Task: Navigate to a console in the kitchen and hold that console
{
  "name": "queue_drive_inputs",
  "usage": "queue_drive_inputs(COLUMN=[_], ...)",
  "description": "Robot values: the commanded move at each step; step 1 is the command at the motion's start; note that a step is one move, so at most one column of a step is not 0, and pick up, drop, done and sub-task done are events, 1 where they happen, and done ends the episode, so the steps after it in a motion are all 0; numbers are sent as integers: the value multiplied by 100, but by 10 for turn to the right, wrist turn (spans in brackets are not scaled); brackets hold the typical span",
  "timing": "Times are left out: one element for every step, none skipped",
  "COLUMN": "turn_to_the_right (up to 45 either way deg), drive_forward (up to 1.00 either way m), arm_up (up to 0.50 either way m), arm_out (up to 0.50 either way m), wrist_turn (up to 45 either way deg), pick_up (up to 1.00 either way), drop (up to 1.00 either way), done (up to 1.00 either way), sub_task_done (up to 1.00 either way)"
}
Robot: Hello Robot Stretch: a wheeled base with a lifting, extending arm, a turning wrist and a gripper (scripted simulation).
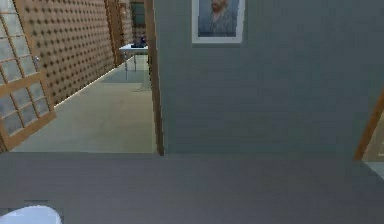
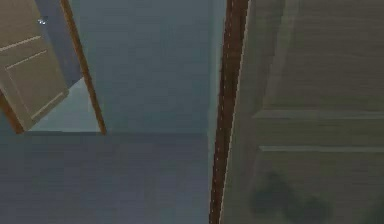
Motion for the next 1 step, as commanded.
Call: queue_drive_inputs(turn_to_the_right=[0], drive_forward=[75], arm_up=[0], arm_out=[0], wrist_turn=[0], pick_up=[0], drop=[0], done=[0], sub_task_done=[0])
